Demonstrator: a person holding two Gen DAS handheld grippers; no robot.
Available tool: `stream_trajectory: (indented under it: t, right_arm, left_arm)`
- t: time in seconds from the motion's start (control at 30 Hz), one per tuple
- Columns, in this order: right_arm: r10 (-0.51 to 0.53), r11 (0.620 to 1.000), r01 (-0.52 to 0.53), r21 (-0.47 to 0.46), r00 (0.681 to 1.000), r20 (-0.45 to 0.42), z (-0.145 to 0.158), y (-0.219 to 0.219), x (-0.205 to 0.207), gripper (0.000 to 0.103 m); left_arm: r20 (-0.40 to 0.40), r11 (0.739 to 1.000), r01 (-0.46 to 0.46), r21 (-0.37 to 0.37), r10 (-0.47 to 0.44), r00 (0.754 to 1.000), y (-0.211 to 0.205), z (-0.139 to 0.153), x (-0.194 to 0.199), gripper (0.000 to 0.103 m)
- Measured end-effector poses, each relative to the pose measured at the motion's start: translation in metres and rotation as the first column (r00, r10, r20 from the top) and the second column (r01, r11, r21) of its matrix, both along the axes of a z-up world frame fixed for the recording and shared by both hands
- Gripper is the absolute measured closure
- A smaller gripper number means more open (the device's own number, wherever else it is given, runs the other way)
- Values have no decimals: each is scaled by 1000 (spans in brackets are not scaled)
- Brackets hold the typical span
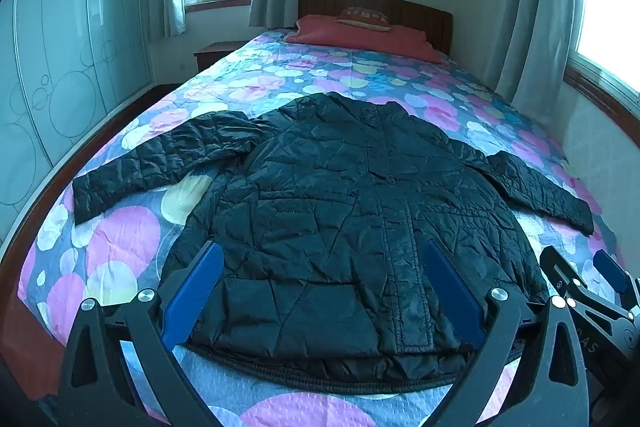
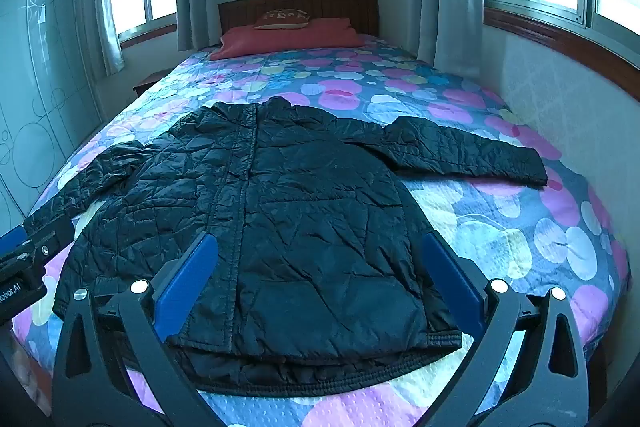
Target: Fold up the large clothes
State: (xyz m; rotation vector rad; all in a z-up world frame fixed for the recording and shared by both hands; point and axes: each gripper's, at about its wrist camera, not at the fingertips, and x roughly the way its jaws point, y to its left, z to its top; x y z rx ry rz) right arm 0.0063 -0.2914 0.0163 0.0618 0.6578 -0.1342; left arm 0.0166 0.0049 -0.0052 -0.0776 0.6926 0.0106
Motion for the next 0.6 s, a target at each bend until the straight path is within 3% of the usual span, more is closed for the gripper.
stream_trajectory:
  t: [0.6]
  right_arm:
    - [-2,1000,1,-9,1000,-7,3,2,-1,2]
  left_arm:
    - [-5,1000,-4,-2,4,1000,1,-2,1,4]
